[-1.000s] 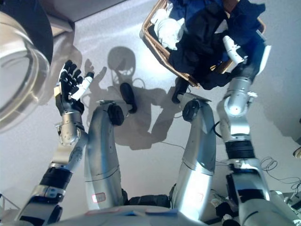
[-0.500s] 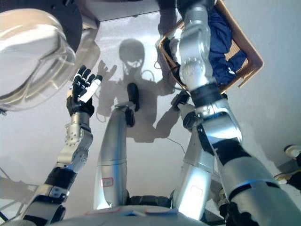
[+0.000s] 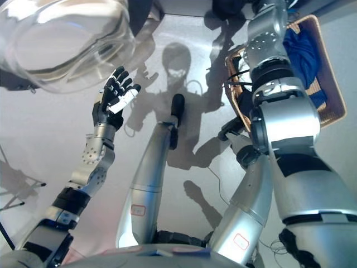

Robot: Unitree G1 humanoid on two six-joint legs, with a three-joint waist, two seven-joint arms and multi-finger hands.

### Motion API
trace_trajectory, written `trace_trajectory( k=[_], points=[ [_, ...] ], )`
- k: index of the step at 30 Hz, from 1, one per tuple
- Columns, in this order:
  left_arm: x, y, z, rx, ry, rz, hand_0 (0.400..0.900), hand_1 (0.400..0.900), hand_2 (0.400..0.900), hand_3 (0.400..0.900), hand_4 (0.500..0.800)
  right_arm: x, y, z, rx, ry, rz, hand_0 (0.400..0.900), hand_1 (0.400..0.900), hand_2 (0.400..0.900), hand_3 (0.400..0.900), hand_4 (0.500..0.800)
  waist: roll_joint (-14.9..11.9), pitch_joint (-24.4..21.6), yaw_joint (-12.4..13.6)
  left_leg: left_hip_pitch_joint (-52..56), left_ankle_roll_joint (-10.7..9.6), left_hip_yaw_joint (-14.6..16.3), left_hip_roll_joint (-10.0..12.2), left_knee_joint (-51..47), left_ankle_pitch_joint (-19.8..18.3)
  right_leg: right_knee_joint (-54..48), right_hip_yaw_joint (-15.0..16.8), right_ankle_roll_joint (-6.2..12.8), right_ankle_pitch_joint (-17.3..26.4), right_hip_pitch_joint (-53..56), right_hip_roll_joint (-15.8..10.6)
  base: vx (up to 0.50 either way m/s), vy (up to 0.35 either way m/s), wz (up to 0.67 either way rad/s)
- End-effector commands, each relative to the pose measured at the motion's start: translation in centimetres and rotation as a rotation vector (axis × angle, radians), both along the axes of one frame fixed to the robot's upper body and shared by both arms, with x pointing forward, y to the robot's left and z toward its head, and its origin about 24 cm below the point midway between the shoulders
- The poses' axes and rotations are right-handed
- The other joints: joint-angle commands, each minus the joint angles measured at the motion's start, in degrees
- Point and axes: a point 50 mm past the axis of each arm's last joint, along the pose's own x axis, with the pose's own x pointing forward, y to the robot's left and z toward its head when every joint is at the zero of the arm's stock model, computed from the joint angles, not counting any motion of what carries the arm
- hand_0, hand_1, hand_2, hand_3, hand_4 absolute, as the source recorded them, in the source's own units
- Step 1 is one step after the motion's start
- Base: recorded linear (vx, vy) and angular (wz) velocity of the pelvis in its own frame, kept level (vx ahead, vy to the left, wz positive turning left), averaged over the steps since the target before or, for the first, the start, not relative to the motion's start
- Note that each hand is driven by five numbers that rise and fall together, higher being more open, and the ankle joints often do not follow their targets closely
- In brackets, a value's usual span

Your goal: Put the clothes in the basket into the washing machine.

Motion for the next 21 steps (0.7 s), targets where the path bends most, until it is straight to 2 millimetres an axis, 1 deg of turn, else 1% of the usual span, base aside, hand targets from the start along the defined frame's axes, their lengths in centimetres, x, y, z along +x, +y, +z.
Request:
trace_trajectory(
  k=[1,2,3,5,6,7,12,17,21],
  points=[
    [-2.0,0.1,-1.8,0.034,-0.005,-0.026,0.9,0.9,0.9,0.9,0.8,-0.4,0.9,1.4,-0.135,-0.095,0.005,0.4,0.4,0.4,0.4,0.5,3.7,-11.8,0.3,-3.9,0.4,0.3,-1.9,1.5,-1.8,2.9,2.0,12.19,-1.6,-7.9,-0.7,0.03,-0.022,0.15],
    [-2.1,0.3,-2.0,0.042,0.005,-0.025,0.9,0.9,0.9,0.9,0.8,-0.8,0.9,2.5,-0.158,-0.137,0.004,0.4,0.4,0.4,0.4,0.5,3.9,-11.9,0.6,-4.1,0.3,0.2,-2.1,1.5,-1.5,3.2,2.0,12.28,-1.6,-7.9,-0.9,0.03,-0.023,0.15],
    [-2.1,0.2,-2.0,0.041,0.004,-0.027,0.9,0.9,0.9,0.9,0.8,-0.9,0.8,2.5,-0.16,-0.138,0.003,0.4,0.4,0.4,0.4,0.5,4.0,-11.9,0.6,-4.1,0.3,0.2,-2.1,1.5,-1.5,3.2,2.0,12.29,-1.6,-7.9,-0.9,0.03,-0.016,0.13],
    [-2.3,0.4,-2.4,0.038,0.021,-0.023,0.9,0.9,0.9,0.9,0.8,-1.4,0.6,3.9,-0.19,-0.187,-0.013,0.402,0.402,0.402,0.402,0.501,3.9,-12.0,0.7,-4.4,0.1,0.2,-2.4,1.5,-1.2,3.3,2.1,12.37,-1.4,-7.9,-1.1,0.03,-0.022,0.11],
    [-2.3,0.4,-2.4,0.036,0.02,-0.024,0.9,0.9,0.9,0.9,0.8,-1.5,0.6,3.9,-0.191,-0.188,-0.014,0.61,0.61,0.61,0.61,0.626,4.0,-12.0,0.7,-4.4,0.1,0.2,-2.4,1.5,-1.2,3.3,2.1,12.37,-1.4,-7.9,-1.1,0.03,-0.021,0.12],
    [-2.4,0.5,-2.6,0.03,0.029,-0.017,0.9,0.9,0.9,0.9,0.8,-1.8,0.5,4.5,-0.189,-0.22,-0.018,0.9,0.9,0.9,0.9,0.8,4.0,-12.1,0.5,-4.5,-0.1,0.2,-2.4,1.4,-1.0,3.4,2.1,12.35,-1.3,-7.9,-1.1,0.02,-0.009,0.07],
    [-2.5,0.8,-2.9,0.021,0.04,-0.007,0.9,0.9,0.9,0.9,0.8,-2.0,0.7,5.0,-0.212,-0.247,-0.021,0.9,0.9,0.9,0.9,0.8,4.0,-12.2,0.0,-4.6,-0.3,0.2,-2.4,1.7,-0.8,3.6,2.4,12.21,-1.2,-7.8,-1.1,0.01,-0.001,0.02],
    [-2.4,0.7,-3.0,0.011,0.045,-0.009,0.9,0.9,0.9,0.9,0.8,-1.7,1.1,4.4,-0.251,-0.222,-0.019,0.9,0.9,0.9,0.9,0.8,3.8,-12.0,-0.7,-4.2,-0.3,0.3,-2.4,1.8,-0.8,3.3,2.6,12.1,-0.6,-7.2,-0.8,0.0,0.0,0.0],
    [-2.4,0.9,-3.1,0.01,0.048,-0.005,0.9,0.9,0.9,0.9,0.8,-1.6,1.7,4.4,-0.275,-0.219,-0.01,0.9,0.9,0.9,0.9,0.8,3.9,-11.7,-1.0,-3.6,-0.3,0.4,-2.3,1.6,-0.8,3.0,2.8,12.19,-0.2,-6.7,-0.7,0.0,0.0,0.0]
  ],
)
